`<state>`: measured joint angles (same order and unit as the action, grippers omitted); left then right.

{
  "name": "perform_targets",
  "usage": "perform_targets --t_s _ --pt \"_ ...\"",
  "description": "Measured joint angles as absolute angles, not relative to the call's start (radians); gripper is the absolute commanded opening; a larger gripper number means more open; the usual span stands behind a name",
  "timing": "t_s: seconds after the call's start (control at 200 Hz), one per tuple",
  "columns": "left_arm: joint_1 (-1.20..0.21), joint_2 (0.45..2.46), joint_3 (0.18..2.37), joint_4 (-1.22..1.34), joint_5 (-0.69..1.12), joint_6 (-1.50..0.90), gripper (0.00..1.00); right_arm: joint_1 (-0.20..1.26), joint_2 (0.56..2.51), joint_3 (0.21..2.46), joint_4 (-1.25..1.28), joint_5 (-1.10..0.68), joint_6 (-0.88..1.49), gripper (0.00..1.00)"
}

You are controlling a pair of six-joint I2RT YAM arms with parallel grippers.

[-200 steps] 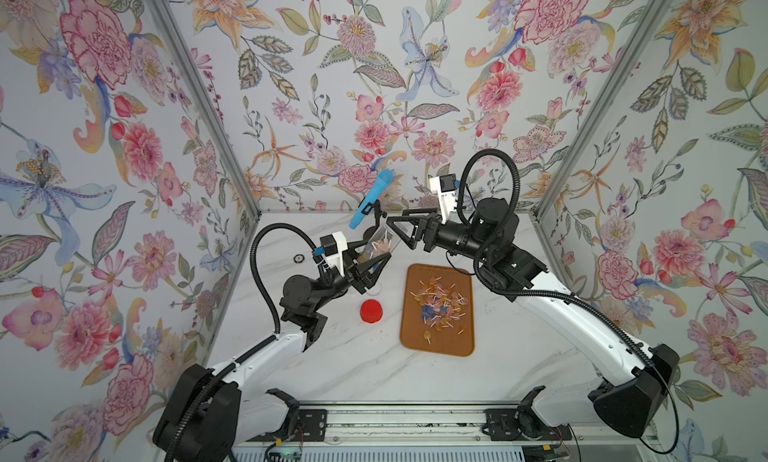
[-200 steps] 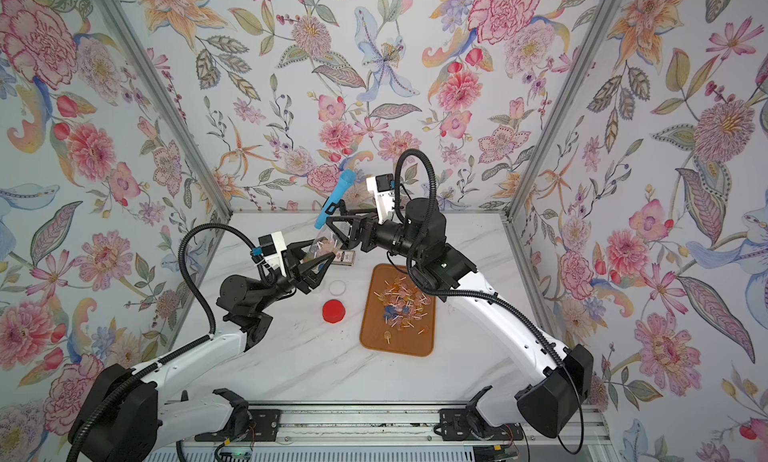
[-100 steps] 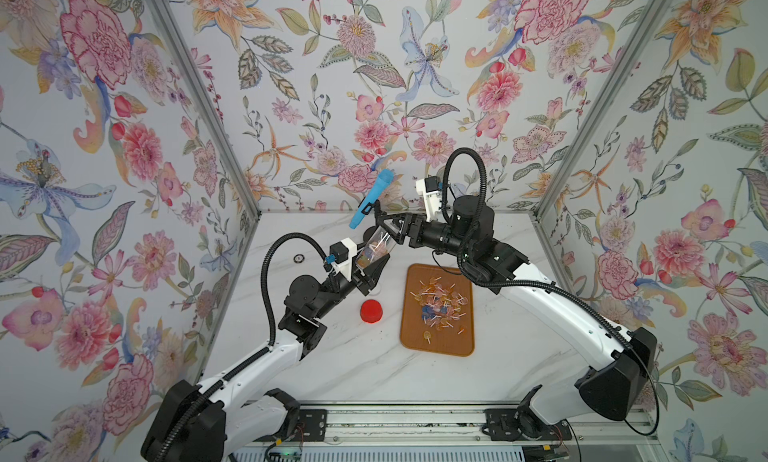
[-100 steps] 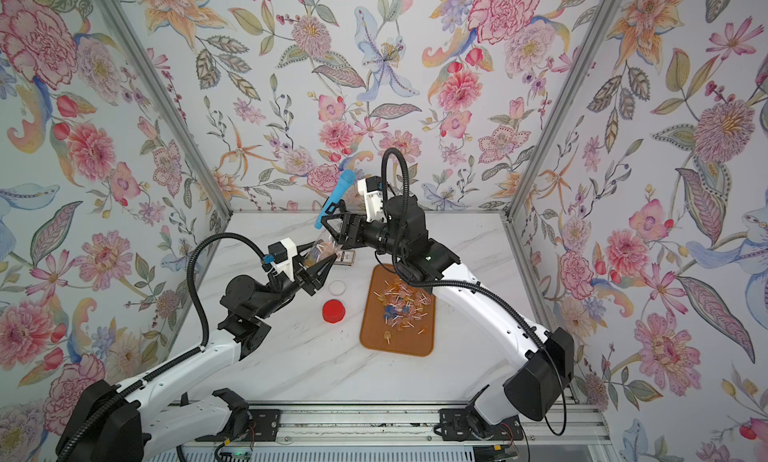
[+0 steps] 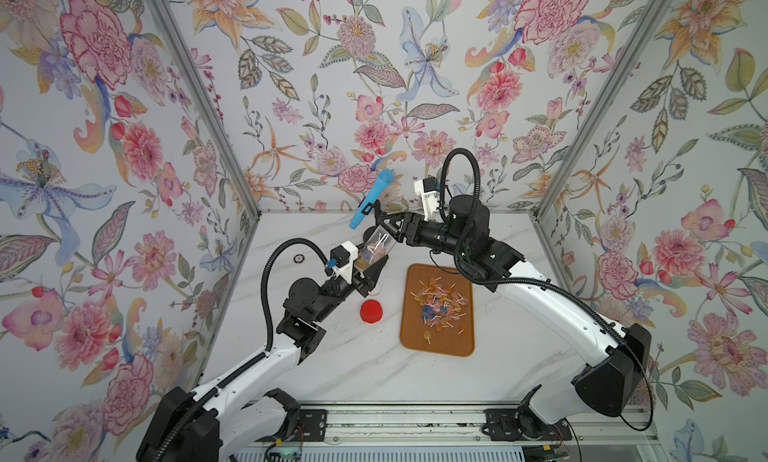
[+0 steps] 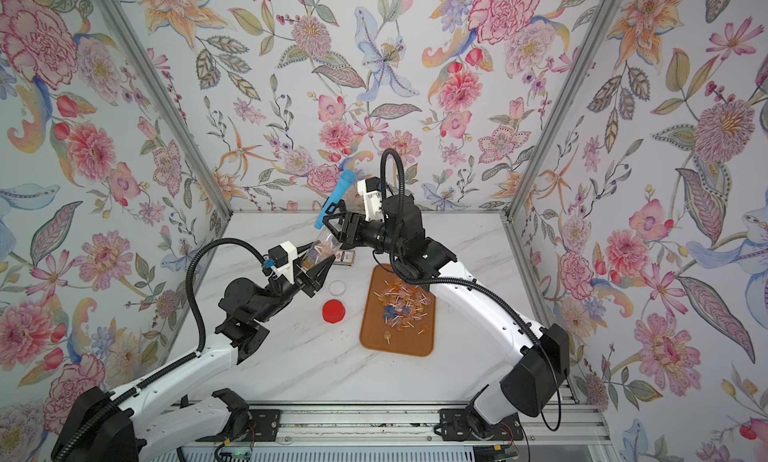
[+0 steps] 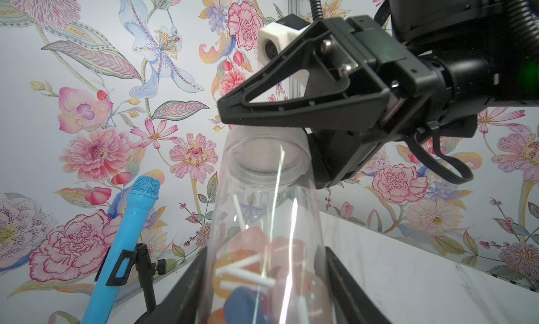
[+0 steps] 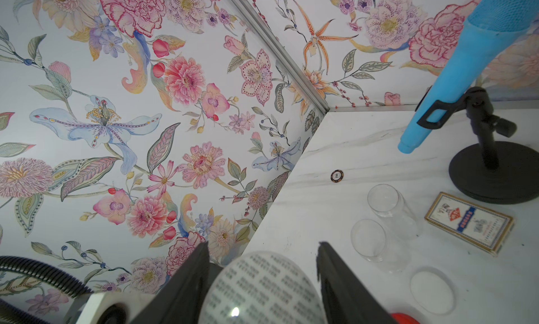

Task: Pour the candies out of the jar
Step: Unscrew the lid from the jar.

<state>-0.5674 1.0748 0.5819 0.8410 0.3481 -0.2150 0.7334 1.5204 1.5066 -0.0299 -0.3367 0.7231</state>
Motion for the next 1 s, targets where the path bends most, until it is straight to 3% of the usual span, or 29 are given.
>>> perform_targets --t_s 0.175,0.806,1.001 --pt "-0.573 1.074 0.582 0.841 0.335 -0.212 0.00 0.733 1.520 1.506 -0.030 -0.336 0.728 0.46" --pt "-0.574 1.110 0.592 0.876 0.345 -0.247 0.00 0.743 1.520 1.503 0.014 -0.348 0.564 0.39" --pt "-0.553 1.118 0.595 0.944 0.446 -0.322 0.00 0.724 1.489 1.449 0.144 -0.492 0.448 0.38"
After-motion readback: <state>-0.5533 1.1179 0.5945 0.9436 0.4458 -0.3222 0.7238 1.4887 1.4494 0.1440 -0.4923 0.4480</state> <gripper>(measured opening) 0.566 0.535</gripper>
